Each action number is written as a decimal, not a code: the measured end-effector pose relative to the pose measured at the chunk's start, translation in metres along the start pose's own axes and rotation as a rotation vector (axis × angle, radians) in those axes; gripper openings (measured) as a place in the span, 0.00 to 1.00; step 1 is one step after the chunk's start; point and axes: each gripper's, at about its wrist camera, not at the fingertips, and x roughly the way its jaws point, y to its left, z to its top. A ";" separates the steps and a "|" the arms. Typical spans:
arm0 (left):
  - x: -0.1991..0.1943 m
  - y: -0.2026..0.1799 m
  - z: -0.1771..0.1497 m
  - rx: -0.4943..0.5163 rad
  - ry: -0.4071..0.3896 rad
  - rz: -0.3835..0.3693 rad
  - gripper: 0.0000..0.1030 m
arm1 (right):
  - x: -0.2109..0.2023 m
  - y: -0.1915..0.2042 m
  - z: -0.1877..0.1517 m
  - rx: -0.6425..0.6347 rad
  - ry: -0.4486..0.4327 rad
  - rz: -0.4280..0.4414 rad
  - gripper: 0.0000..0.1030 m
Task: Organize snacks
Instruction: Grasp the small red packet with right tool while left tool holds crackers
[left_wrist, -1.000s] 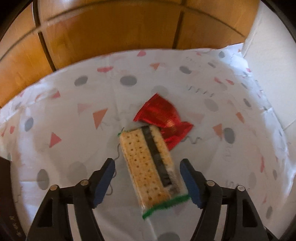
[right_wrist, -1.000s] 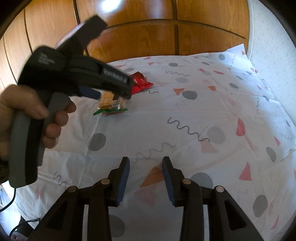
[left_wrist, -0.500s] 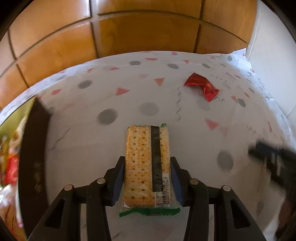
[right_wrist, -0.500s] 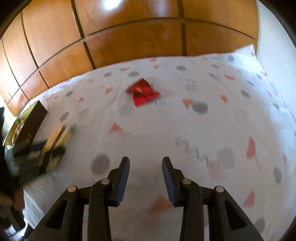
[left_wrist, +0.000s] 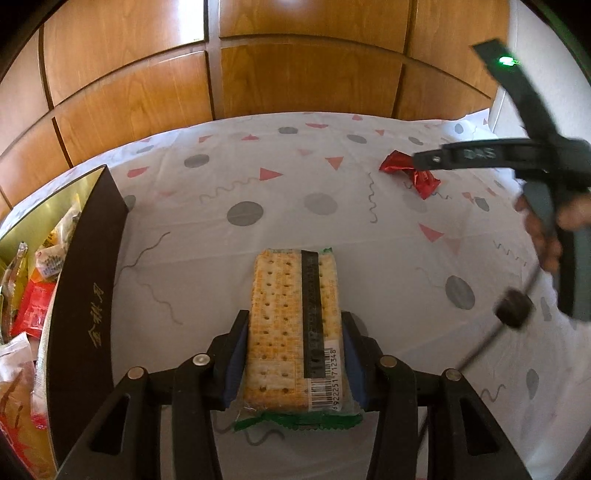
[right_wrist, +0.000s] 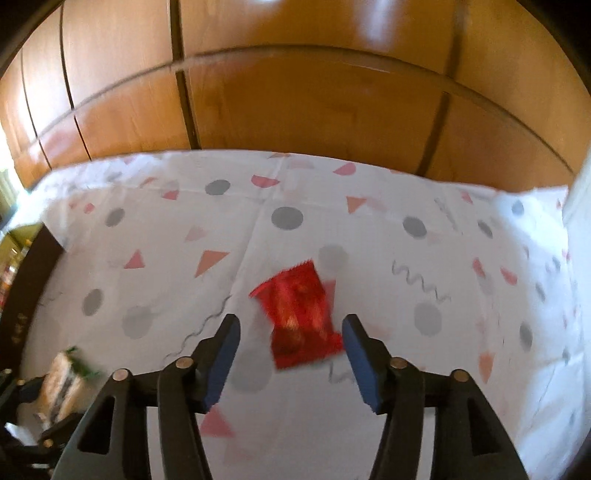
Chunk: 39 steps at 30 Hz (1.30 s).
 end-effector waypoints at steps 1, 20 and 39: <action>0.000 0.000 0.000 -0.001 -0.002 -0.001 0.46 | 0.007 0.002 0.003 -0.025 0.017 -0.005 0.58; 0.001 0.000 0.000 -0.007 -0.002 0.012 0.45 | -0.034 0.040 -0.083 0.023 0.058 0.030 0.29; -0.049 0.007 -0.004 -0.052 -0.005 0.049 0.45 | -0.034 0.047 -0.109 0.062 -0.092 -0.020 0.30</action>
